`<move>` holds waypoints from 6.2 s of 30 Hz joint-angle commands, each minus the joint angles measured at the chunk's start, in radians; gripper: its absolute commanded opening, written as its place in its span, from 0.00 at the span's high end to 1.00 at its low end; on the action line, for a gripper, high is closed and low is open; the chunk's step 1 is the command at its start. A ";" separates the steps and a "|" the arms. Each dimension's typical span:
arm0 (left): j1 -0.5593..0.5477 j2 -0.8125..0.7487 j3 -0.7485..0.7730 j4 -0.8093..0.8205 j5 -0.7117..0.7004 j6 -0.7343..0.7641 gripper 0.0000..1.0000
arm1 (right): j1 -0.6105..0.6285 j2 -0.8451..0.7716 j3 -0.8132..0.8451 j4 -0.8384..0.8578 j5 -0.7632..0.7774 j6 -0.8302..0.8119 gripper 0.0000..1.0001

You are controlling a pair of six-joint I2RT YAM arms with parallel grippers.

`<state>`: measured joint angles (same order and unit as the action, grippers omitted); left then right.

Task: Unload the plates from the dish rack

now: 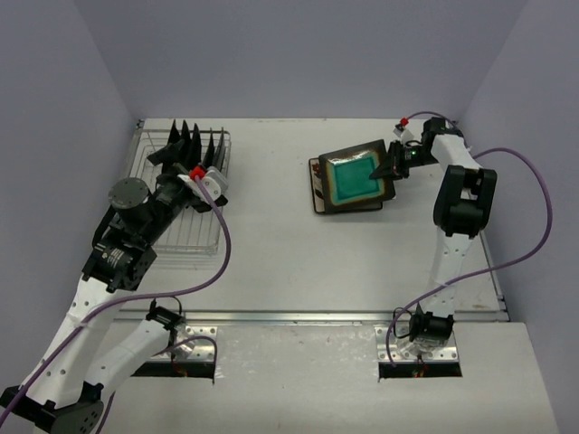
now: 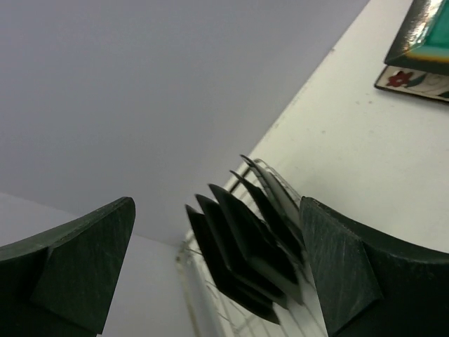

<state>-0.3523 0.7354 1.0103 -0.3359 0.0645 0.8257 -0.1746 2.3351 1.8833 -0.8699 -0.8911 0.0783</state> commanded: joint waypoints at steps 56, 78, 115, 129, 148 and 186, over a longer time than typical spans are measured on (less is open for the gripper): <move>0.601 0.618 0.604 -0.551 0.142 -0.659 0.26 | 0.211 -0.261 0.015 0.016 0.566 0.053 0.01; 0.663 1.131 0.974 -0.648 0.355 -0.569 0.54 | 0.214 -0.608 -0.353 0.118 0.538 0.015 0.01; 0.556 1.311 1.246 -0.791 0.165 -0.565 1.00 | 0.214 -0.617 -0.365 0.086 0.483 0.020 0.01; 0.560 1.096 1.366 -0.759 0.246 -0.638 1.00 | 0.214 -0.640 -0.347 0.055 0.417 0.041 0.01; 0.110 0.171 0.308 -0.232 0.323 0.644 1.00 | 0.198 -0.695 -0.199 0.053 0.222 0.046 0.01; 0.053 -0.153 -0.406 -0.148 0.971 1.903 1.00 | 0.718 -0.431 -0.237 0.004 -0.042 0.103 0.21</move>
<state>-0.2886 0.5933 0.5720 -0.6243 0.9318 1.9450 0.5328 1.9083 1.6638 -0.8909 -0.9137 0.1668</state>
